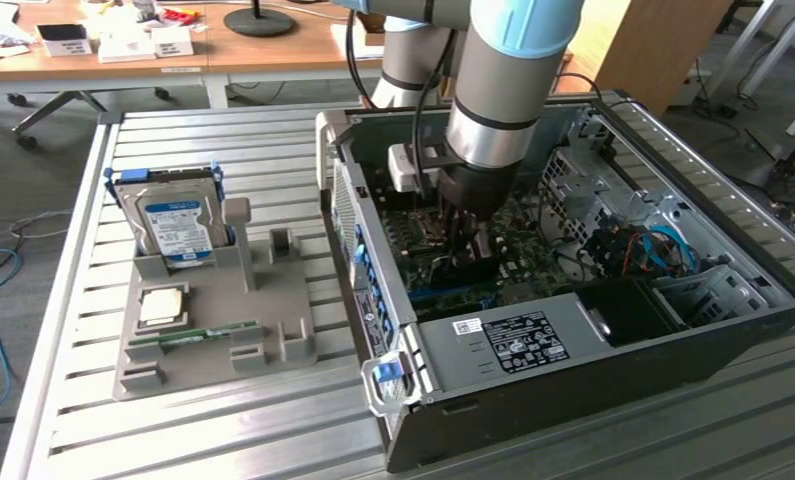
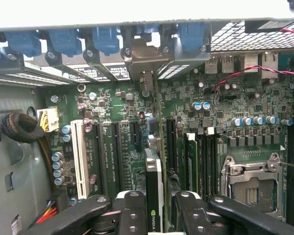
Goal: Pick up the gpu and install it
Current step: 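Insert the gpu into the slot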
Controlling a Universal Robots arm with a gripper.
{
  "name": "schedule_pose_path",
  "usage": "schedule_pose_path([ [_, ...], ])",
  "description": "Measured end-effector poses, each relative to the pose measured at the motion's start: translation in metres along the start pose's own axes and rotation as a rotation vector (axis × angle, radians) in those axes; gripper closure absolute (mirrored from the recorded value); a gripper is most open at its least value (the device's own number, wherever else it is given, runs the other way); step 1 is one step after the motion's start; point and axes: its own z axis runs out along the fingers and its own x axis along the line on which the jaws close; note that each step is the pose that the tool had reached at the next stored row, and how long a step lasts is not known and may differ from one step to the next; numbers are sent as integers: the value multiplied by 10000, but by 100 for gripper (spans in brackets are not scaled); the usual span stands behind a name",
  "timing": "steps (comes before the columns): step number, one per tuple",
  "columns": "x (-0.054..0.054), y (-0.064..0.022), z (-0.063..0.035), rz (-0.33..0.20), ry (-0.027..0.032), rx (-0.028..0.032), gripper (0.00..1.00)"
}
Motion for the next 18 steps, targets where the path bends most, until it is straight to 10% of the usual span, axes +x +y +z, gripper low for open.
schedule_pose_path([
  [18, 2, 15, 45, 11, -1, -3, 73],
])
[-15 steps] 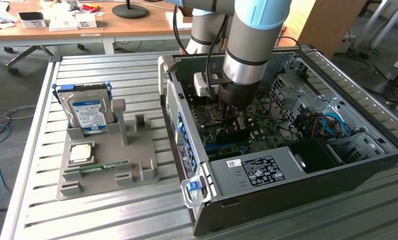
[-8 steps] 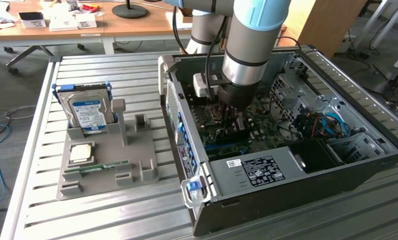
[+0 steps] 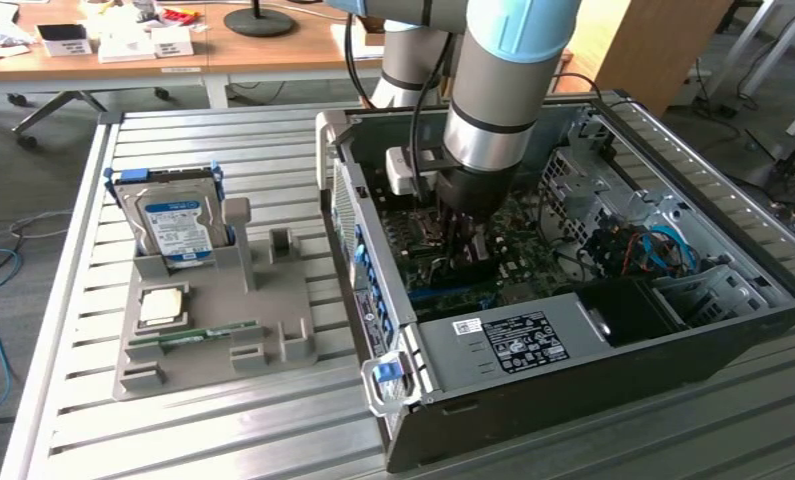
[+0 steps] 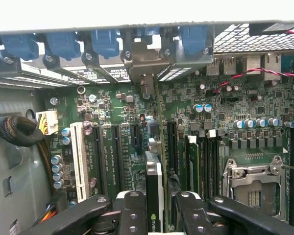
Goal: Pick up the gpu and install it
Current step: 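Insert the gpu into the slot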
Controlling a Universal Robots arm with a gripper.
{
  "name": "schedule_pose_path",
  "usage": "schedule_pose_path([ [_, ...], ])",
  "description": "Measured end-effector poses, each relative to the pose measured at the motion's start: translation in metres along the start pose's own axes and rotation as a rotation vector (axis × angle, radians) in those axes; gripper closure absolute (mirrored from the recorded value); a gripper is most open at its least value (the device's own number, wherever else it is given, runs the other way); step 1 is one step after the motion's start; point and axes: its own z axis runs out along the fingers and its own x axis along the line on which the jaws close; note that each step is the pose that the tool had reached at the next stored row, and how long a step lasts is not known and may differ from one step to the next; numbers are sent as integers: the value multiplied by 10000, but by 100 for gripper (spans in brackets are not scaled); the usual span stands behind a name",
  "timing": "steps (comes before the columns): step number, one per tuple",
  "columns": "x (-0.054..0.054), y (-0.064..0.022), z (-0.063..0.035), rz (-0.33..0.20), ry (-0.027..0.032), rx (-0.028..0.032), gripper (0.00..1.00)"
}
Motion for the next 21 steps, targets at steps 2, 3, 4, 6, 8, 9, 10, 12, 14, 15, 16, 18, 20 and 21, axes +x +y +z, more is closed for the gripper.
schedule_pose_path([
  [2, 0, -1, 9, 1, -4, 2, 73],
  [3, 0, -1, 10, 1, -2, 1, 73],
  [4, 0, -1, 10, 0, -1, 0, 73],
  [6, 0, -1, 10, 1, 0, 0, 73],
  [8, 0, -2, 16, 0, 0, 0, 73],
  [9, 1, -2, 23, 0, -1, 1, 73],
  [10, 2, -2, 28, -1, 3, 0, 73],
  [12, 2, -1, 30, -1, 3, -2, 73],
  [14, 2, -1, 31, 0, 1, 0, 73],
  [15, 2, -1, 31, 0, 1, 0, 73],
  [16, 1, -1, 31, 0, 1, 0, 73],
  [18, 1, -1, 32, 0, 0, 0, 73],
  [20, 1, -1, 32, 0, 0, 0, 73],
  [21, 1, -1, 32, 1, 0, 0, 73],
])
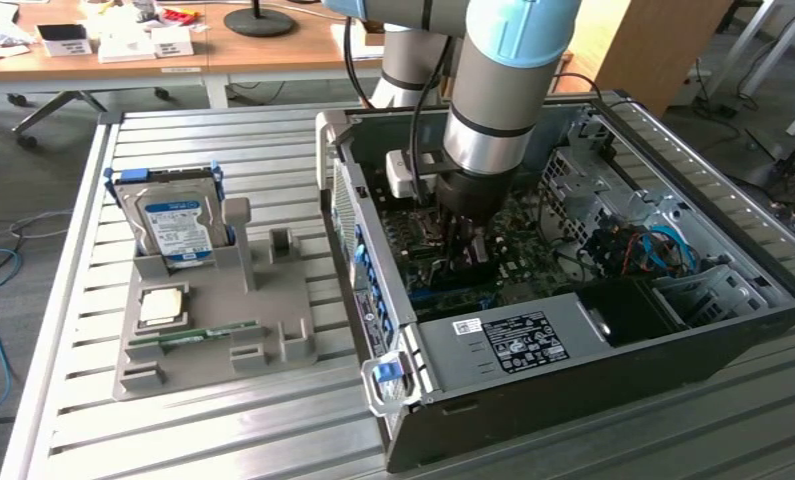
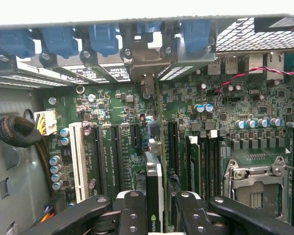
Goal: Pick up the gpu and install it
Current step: 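Insert the gpu into the slot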
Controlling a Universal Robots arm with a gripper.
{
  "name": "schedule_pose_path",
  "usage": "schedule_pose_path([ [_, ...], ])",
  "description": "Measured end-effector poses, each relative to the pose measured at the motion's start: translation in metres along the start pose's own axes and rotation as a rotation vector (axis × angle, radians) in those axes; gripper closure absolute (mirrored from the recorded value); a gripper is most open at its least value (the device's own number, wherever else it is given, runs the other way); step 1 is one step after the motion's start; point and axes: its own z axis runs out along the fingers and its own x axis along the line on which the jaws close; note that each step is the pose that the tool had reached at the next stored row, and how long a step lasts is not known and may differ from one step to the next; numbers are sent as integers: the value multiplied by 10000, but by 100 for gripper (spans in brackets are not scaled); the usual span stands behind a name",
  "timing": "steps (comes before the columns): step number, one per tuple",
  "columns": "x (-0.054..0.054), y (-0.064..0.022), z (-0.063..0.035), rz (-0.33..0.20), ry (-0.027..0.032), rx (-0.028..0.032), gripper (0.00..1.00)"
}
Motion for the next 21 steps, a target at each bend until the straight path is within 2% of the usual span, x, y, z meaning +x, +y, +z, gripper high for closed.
schedule_pose_path([
  [2, -3, 2, 10, 7, -29, 7, 72],
  [4, -2, 1, 2, 3, -5, 2, 60],
  [6, 0, 0, 1, 0, -2, 1, 60],
  [8, 0, 0, 0, 0, -1, 0, 48],
  [9, 0, 0, 0, 0, 0, 0, 48],
  [10, 0, 0, 0, 0, 0, 0, 42],
  [15, 0, 0, -11, 0, 3, -1, 42],
  [21, -6, -3, -125, 0, 0, 0, 42],
])
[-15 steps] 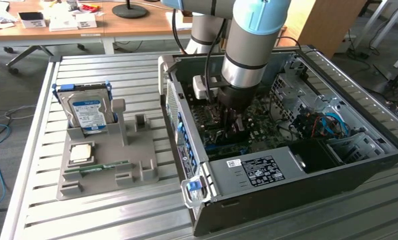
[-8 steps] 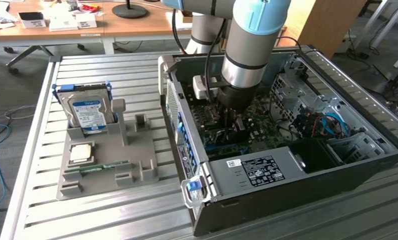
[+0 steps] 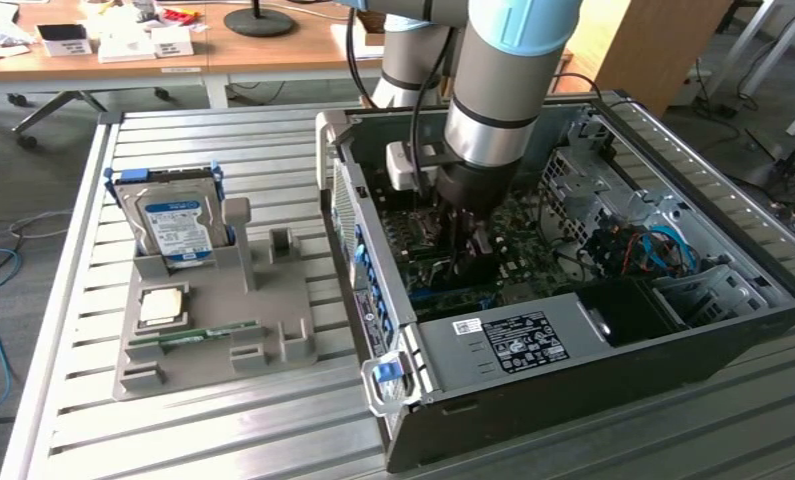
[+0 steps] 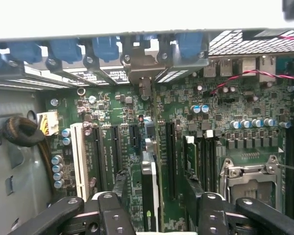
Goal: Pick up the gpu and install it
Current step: 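Insert the gpu into the slot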
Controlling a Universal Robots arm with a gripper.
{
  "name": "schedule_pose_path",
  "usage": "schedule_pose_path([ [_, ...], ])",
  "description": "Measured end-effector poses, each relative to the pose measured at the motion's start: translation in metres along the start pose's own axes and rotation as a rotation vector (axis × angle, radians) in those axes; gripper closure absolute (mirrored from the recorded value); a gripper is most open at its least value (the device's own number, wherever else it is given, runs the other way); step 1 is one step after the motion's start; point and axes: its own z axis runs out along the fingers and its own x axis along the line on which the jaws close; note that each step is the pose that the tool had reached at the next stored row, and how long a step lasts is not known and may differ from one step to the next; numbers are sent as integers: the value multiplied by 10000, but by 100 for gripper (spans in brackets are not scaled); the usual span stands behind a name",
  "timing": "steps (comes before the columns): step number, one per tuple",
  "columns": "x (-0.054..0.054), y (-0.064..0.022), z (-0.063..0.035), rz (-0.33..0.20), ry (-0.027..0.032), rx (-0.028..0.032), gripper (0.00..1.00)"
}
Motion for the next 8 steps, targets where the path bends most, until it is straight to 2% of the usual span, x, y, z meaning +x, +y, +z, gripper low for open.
schedule_pose_path([
  [8, -8, -5, -179, 0, 0, 0, 42],
])
